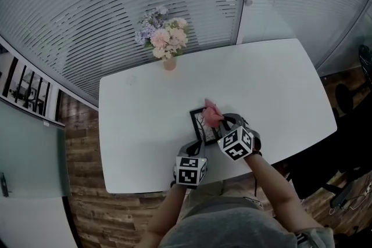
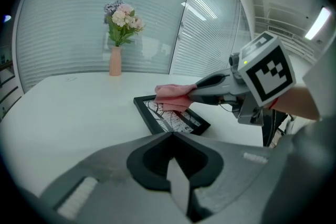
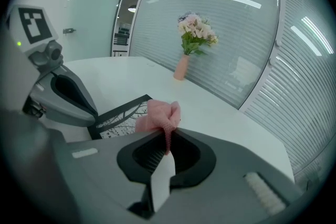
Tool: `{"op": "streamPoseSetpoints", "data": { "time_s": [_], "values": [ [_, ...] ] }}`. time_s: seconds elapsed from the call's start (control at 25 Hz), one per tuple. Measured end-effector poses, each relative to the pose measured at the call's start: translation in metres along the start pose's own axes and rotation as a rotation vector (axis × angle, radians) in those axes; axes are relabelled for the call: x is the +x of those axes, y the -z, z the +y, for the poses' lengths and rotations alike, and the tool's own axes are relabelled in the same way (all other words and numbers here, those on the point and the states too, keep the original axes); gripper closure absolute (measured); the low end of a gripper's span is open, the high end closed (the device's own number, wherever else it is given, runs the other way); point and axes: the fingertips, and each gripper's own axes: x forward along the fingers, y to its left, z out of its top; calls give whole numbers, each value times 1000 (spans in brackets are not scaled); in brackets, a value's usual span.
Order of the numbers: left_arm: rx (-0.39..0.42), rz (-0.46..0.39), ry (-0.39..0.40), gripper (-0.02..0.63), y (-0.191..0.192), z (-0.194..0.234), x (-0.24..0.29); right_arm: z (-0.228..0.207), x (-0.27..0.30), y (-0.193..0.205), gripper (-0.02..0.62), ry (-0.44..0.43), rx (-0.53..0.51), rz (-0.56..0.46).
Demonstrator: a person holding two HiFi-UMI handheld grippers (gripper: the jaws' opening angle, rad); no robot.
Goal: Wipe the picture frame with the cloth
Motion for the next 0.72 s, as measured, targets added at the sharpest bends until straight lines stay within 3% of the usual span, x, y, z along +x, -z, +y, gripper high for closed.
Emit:
{"op": "streamPoseSetpoints", "data": {
  "time_s": [0.36, 0.72],
  "values": [
    [-4, -11, -3, 604, 2, 2, -7, 4, -34, -29, 580, 3, 56, -115],
    [5, 2, 12, 604, 8, -1, -8, 34, -61, -50, 578, -64, 87, -208]
  ]
}}
